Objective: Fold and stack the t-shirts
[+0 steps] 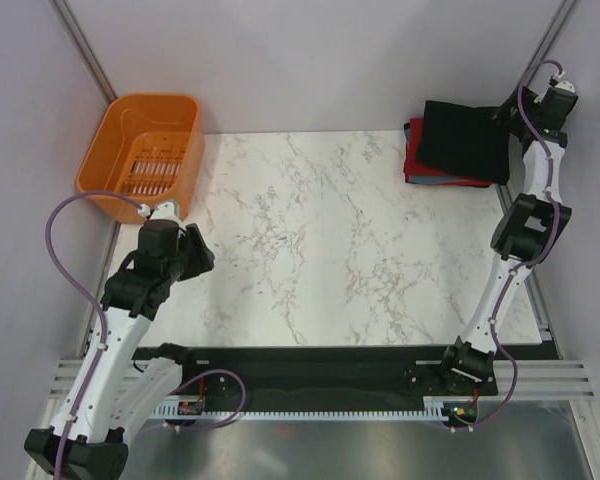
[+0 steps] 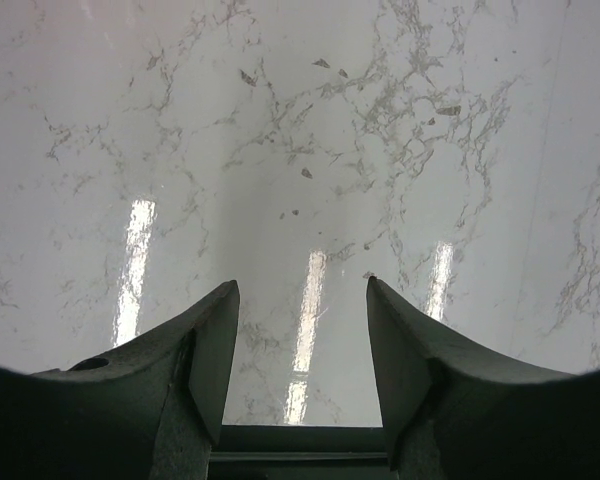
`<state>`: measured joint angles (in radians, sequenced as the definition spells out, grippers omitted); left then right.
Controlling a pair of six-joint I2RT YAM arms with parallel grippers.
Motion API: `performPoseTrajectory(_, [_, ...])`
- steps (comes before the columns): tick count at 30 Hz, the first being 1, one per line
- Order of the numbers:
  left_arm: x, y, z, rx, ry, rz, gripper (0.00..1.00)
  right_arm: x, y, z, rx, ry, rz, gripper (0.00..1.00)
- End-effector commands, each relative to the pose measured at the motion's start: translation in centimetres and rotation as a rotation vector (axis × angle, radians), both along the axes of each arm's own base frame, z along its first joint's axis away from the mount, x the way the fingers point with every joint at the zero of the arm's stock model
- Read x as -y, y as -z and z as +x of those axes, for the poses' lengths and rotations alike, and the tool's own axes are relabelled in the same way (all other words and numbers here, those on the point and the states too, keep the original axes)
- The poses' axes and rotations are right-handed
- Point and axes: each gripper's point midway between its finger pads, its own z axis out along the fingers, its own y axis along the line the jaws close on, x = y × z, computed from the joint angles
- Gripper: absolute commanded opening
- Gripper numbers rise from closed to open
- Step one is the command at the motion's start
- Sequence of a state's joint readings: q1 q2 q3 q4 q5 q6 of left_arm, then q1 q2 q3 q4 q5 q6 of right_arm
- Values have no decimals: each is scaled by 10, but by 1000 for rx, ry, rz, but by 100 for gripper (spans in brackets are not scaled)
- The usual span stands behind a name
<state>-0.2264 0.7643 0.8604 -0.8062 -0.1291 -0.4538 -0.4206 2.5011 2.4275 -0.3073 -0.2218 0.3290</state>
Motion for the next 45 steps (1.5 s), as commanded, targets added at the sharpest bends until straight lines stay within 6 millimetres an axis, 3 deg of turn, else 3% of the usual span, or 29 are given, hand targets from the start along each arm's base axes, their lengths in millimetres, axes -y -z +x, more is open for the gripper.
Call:
performPoseTrajectory(1, [1, -8, 2, 43, -17, -24, 61, 12, -125, -23, 186, 110, -105, 98])
performPoseTrajectory(3, [1, -9, 1, 49, -16, -25, 61, 18, -145, -35, 203, 165, -107, 98])
performPoseTrajectory(4, [1, -10, 1, 51, -16, -26, 61, 15, -171, -46, 236, 177, -118, 98])
performPoseTrajectory(6, [1, -13, 1, 62, -18, -26, 61, 12, -178, -58, 231, 199, -109, 98])
performPoseTrajectory(7, [1, -13, 1, 62, -18, -26, 61, 6, -204, -72, 267, 203, -110, 98])
performPoseTrajectory(8, [1, -14, 0, 66, -17, -28, 61, 2, -211, -80, 271, 205, -97, 98])
performPoseTrajectory(9, [0, -15, -1, 71, -19, -28, 61, -5, -200, -85, 244, 189, -72, 98])
performPoseTrajectory(10, [-1, -17, -1, 80, -19, -28, 61, -16, -226, -103, 287, 184, -49, 98])
performPoseTrajectory(11, [-1, -17, -2, 87, -20, -31, 61, -24, -208, -109, 248, 173, -14, 98])
performPoseTrajectory(12, [-1, -18, -3, 89, -21, -30, 61, -36, -208, -116, 255, 135, 17, 98])
performPoseTrajectory(13, [-1, -21, -3, 101, -21, -33, 61, -50, -235, -134, 319, 121, 56, 98])
performPoseTrajectory(14, [-1, -21, -3, 101, -20, -34, 61, -60, -232, -143, 315, 103, 87, 98])
performPoseTrajectory(15, [-1, -22, -3, 105, -17, -34, 61, -69, -202, -150, 258, 100, 143, 98])
performPoseTrajectory(16, [-1, -24, -4, 111, -11, -32, 61, -87, -219, -169, 290, 51, 160, 98])
performPoseTrajectory(17, [-1, -26, -5, 123, -10, -35, 61, -99, -187, -178, 226, 26, 201, 98])
performPoseTrajectory(18, [-1, -28, -6, 129, -11, -36, 60, -113, -202, -200, 258, -1, 193, 98])
performPoseTrajectory(19, [-1, -30, -6, 133, -11, -38, 60, -128, -200, -211, 265, -45, 203, 98])
performPoseTrajectory(20, [-3, -31, -7, 139, -17, -32, 60, -136, -164, -224, 202, -46, 223, 98])
performPoseTrajectory(21, [-5, -31, -7, 142, -23, -28, 60, -148, -178, -249, 243, -47, 199, 98])
performPoseTrajectory(24, [-6, -30, -7, 144, -37, -32, 62, -187, -154, -290, 249, -102, 209, 98])
performPoseTrajectory(25, [-6, -29, -6, 141, -38, -32, 63, -194, -149, -299, 257, -112, 236, 98])
performPoseTrajectory(26, [-6, -30, -5, 142, -40, -29, 63, -206, -122, -307, 215, -138, 286, 98])
performPoseTrajectory(27, [-6, -29, -3, 133, -46, -28, 65, -216, -127, -319, 246, -154, 309, 98])
performPoseTrajectory(30, [-11, -42, 0, 185, -77, -28, 66, -252, -111, -336, 200, -245, 331, 98])
performPoseTrajectory(38, [-18, -112, 35, 704, -60, 23, 65, -264, -101, -359, 138, -188, 453, 98])
performPoseTrajectory(40, [-21, -112, 41, 770, -8, 154, 68, -273, -100, -367, 119, -204, 472, 98])
performPoseTrajectory(41, [-22, -91, 45, 756, 17, 209, 70, -275, -102, -371, 120, -206, 481, 98])
performPoseTrajectory(42, [-25, -99, 49, 822, 33, 287, 75, -278, -106, -377, 133, -213, 480, 98])
performPoseTrajectory(45, [-39, -63, 60, 780, -62, 311, 85, -279, -105, -386, 126, -198, 490, 98])
